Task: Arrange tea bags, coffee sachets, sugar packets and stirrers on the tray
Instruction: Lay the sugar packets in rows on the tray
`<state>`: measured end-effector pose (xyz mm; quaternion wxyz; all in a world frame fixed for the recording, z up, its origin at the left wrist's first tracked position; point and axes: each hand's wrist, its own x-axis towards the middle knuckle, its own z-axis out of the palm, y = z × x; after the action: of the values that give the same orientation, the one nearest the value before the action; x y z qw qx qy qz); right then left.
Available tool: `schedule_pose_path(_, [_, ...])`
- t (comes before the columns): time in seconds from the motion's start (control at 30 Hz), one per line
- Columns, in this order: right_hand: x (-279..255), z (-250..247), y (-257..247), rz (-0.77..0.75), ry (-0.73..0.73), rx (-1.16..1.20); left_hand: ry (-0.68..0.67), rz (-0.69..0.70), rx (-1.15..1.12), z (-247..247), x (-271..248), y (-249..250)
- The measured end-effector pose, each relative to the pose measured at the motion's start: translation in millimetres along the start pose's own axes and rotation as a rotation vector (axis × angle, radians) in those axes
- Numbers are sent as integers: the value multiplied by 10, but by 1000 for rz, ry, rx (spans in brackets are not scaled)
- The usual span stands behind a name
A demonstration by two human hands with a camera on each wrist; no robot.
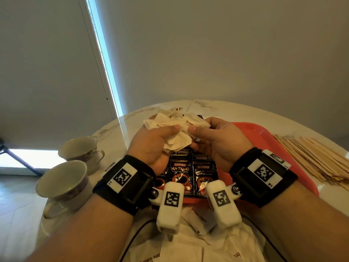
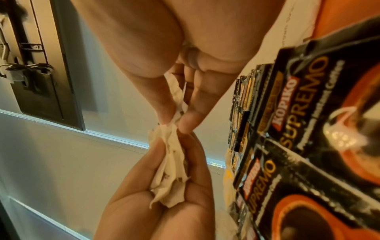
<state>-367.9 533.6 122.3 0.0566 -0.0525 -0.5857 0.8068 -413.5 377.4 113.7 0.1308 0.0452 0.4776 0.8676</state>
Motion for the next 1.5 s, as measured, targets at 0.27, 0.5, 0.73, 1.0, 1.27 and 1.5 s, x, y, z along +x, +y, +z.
schedule_pose_path(0.27, [9, -24, -6, -31, 24, -175, -82, 35, 138, -14, -22, -29])
schedule_pose_path(0.5, [-5, -7, -80, -70, 80, -87, -97, 22, 242, -11, -28, -75])
schedule_pose_path(0.73, [-40, -137, -198, 73, 26, -285, -43, 12, 258, 4, -30, -80])
schedule_pose_path(1.0, [-60, -612, -283, 101, 409, -297, 9, -2, 199, 45, -61, -45])
schedule_pose_path(1.27, [-24, -766, -126, 386, 468, -577, 37, -51, 202, 8, -19, -48])
schedule_pose_path(1.5, [-26, -708, -148, 362, 373, -615, 55, -55, 166, -22, 26, -44])
